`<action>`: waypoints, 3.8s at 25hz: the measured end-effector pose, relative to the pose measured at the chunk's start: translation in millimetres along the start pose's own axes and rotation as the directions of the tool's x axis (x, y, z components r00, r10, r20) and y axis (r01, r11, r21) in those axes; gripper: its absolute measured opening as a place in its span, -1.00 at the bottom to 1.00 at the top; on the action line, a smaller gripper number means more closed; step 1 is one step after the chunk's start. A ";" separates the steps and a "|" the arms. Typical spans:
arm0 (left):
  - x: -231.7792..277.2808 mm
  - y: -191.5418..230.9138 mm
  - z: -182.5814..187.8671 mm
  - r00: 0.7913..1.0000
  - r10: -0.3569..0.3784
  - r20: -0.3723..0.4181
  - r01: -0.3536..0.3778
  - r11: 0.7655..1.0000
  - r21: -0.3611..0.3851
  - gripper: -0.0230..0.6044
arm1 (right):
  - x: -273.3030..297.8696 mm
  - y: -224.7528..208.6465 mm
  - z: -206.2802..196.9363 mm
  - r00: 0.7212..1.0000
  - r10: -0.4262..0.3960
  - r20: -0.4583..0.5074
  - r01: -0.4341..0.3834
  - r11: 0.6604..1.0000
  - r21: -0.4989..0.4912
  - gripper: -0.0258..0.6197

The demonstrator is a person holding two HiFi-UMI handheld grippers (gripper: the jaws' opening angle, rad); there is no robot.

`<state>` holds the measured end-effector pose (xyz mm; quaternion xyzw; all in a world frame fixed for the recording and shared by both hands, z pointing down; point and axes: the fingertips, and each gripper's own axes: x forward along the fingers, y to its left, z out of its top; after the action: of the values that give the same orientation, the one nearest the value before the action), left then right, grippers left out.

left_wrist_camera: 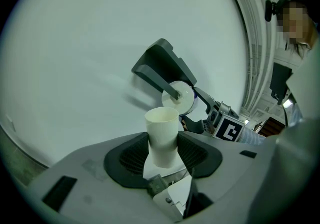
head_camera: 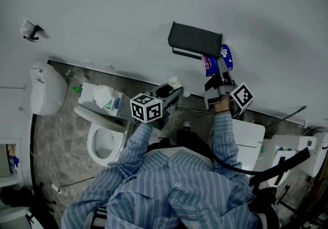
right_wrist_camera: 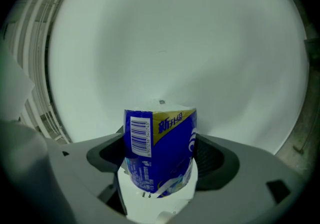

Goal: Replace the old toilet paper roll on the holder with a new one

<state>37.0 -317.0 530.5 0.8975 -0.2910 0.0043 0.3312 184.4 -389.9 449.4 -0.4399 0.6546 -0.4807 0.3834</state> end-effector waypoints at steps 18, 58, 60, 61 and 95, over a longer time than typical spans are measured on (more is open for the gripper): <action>-12.4 13.6 5.9 1.000 0.018 0.022 -0.017 0.999 -0.027 -0.35 | 27.5 6.3 -89.0 0.975 0.046 -0.217 -0.032 0.997 0.065 0.34; -64.2 22.5 8.1 0.999 -0.002 0.045 0.003 1.000 -0.023 -0.35 | 9.6 23.7 -141.4 0.942 -0.028 -0.333 -0.060 0.966 -0.252 0.34; -73.6 18.8 4.8 0.999 -0.011 0.042 0.012 1.000 -0.018 -0.35 | -2.4 25.2 -147.3 0.943 -0.062 -0.328 -0.047 0.948 -0.315 0.34; -79.1 16.2 2.3 0.999 -0.017 0.040 0.018 1.000 -0.015 -0.35 | -9.2 25.8 -151.6 0.941 -0.080 -0.328 -0.040 0.938 -0.344 0.34; -231.6 -98.2 -119.2 0.997 -0.025 0.072 0.030 0.998 -0.064 -0.35 | -280.8 28.9 -255.0 0.886 -0.359 -0.293 0.132 0.802 -0.583 -0.82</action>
<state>-81.7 -65.5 518.9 0.8898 -0.2904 -0.0418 0.3496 32.2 -45.9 505.9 -0.5090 0.7629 -0.3970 0.0365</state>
